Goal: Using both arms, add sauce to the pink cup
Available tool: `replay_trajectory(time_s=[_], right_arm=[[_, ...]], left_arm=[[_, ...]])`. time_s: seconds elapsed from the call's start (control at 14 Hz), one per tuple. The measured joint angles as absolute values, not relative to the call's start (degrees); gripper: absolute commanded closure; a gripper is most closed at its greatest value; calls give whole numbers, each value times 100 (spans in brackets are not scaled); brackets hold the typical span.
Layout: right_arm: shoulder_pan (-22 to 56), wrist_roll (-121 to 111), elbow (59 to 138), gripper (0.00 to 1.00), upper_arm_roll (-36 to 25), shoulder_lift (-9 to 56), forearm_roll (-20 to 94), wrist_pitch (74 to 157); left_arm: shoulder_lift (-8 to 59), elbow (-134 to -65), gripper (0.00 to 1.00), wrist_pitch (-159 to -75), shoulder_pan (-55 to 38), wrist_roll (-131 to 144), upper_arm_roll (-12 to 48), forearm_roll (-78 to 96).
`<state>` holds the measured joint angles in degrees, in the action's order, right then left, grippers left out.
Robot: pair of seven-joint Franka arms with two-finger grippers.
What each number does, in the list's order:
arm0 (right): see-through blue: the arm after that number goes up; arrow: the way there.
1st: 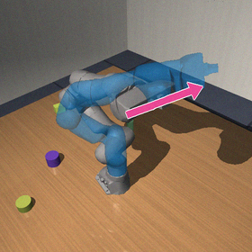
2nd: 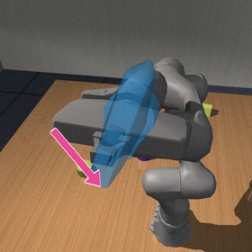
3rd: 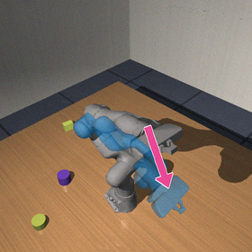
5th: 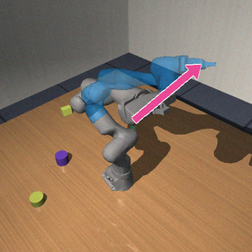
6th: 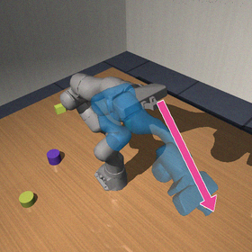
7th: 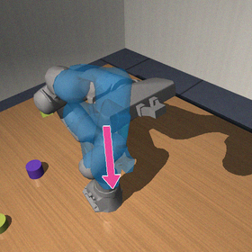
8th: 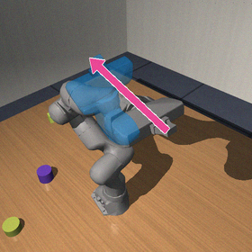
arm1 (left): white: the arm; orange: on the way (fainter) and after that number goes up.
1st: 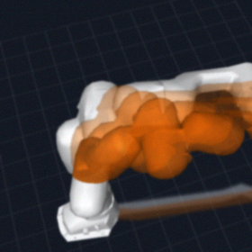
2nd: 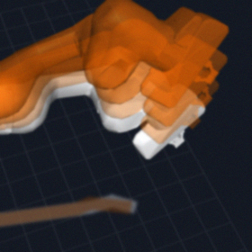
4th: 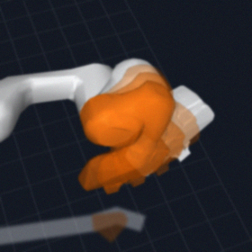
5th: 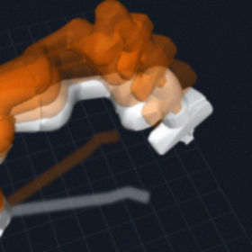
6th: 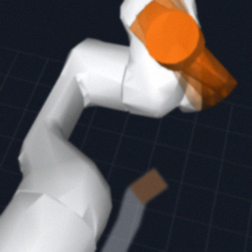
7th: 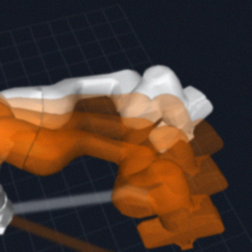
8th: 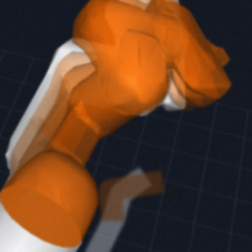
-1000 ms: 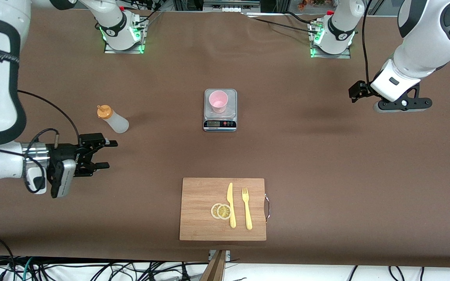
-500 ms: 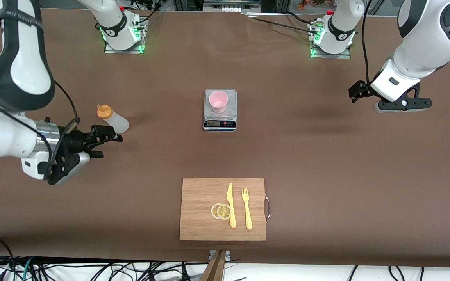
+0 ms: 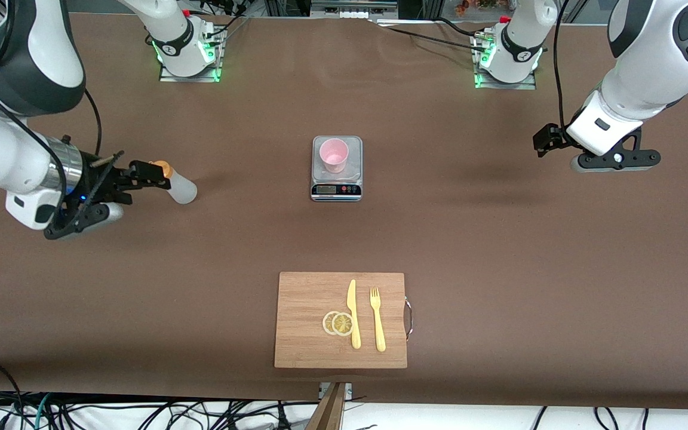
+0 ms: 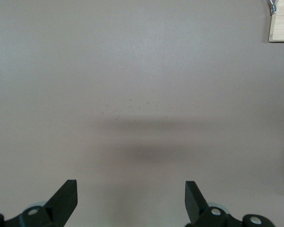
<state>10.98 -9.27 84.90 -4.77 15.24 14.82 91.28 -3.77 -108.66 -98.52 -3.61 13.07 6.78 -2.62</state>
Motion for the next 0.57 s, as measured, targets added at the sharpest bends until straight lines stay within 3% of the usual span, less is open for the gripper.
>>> replay_trajectory(time_s=[0.29, 0.57], right_arm=[[870, -1018, 9010, 0, -488, 922, 619, 8868], [640, -1184, 9055, 0, -523, 820, 514, 8876]], left_arm=[[-376, -10867, 0, -9852, -361, 1307, 678, -262], [-376, -10867, 0, -9852, -361, 1307, 678, -262]])
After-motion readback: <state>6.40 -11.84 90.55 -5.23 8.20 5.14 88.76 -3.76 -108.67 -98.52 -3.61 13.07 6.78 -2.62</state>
